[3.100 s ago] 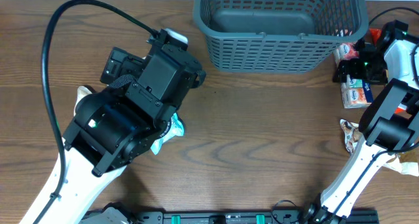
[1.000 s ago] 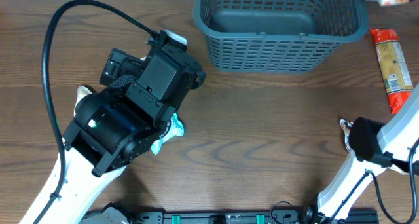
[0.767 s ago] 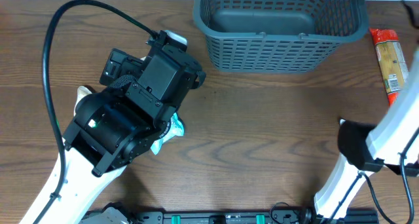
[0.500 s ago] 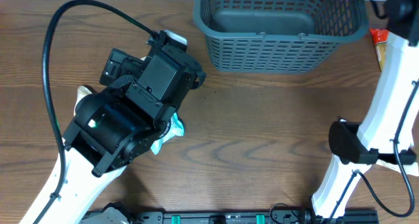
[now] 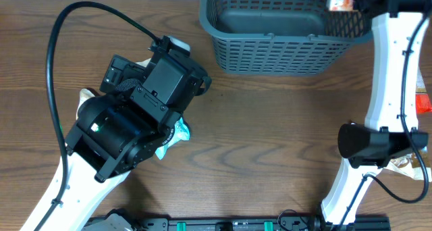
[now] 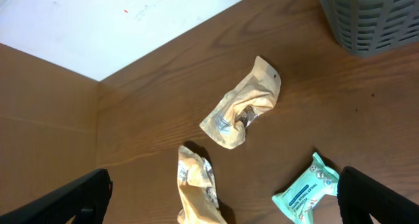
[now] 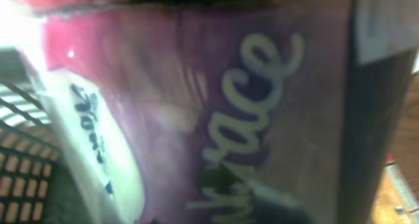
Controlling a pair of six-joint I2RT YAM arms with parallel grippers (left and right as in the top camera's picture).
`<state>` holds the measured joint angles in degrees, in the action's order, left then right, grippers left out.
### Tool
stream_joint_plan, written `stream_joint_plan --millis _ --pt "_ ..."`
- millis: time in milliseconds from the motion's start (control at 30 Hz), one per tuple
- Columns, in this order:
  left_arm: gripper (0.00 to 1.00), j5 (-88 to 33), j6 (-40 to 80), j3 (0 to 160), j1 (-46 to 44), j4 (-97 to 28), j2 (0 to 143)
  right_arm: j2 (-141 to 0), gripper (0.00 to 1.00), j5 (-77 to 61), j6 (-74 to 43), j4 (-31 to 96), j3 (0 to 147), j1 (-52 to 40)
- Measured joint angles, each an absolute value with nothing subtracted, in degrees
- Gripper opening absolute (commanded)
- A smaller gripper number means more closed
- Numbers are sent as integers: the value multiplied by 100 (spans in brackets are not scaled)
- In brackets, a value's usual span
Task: Pack container
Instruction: 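Lift the tissue multipack and lower it into the grey basket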
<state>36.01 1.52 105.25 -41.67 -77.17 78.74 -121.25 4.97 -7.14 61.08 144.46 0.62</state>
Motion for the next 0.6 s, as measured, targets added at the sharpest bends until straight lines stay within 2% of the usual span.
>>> stream_joint_plan --millis 233,600 --pt "99 3601 152 10525 -4167 -7830 7874 -12217 4 434 -399 5599 13421 62" --pt "99 3601 154 10525 -4167 -7865 7874 -12226 3 429 -102 5312 12333 104"
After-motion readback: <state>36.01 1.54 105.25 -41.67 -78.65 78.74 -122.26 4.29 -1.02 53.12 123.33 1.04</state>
